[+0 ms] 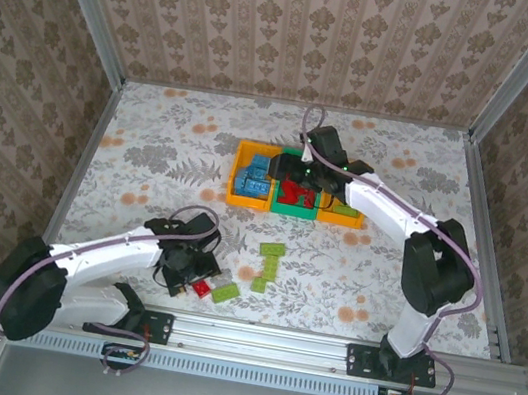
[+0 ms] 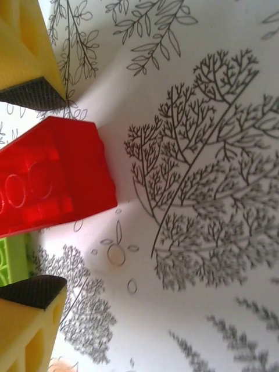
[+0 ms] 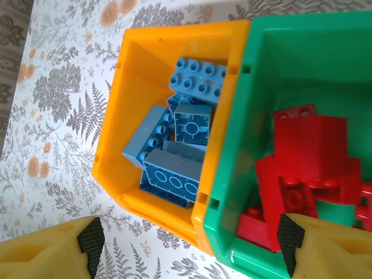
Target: Sort the legos into containers by color
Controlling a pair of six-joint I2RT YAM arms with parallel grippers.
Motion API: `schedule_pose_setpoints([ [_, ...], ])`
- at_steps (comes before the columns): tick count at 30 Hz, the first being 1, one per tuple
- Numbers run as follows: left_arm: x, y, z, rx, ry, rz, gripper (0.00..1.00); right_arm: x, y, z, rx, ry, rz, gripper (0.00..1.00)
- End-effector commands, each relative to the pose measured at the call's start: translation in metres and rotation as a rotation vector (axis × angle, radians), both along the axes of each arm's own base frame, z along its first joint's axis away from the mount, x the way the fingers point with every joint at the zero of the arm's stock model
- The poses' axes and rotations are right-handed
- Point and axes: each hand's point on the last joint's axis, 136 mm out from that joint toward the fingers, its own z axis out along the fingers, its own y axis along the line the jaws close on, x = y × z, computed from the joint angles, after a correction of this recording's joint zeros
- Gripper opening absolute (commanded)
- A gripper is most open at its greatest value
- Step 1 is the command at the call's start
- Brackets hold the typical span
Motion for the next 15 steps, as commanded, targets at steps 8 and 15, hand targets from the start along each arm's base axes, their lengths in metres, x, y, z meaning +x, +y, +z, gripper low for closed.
schedule_pose_setpoints([
  [8,0.01,0.008,-0.012,0.057,-0.006,-0.02,0.44,-0.008,-0.024,0.018,-0.016,-0.055,-0.037,0.82],
  [15,0.039,0.01,0.002,0.031,-0.101,-0.005,0.35,-0.024,-0.042,0.01,-0.068,-0.047,-0.06,0.82],
])
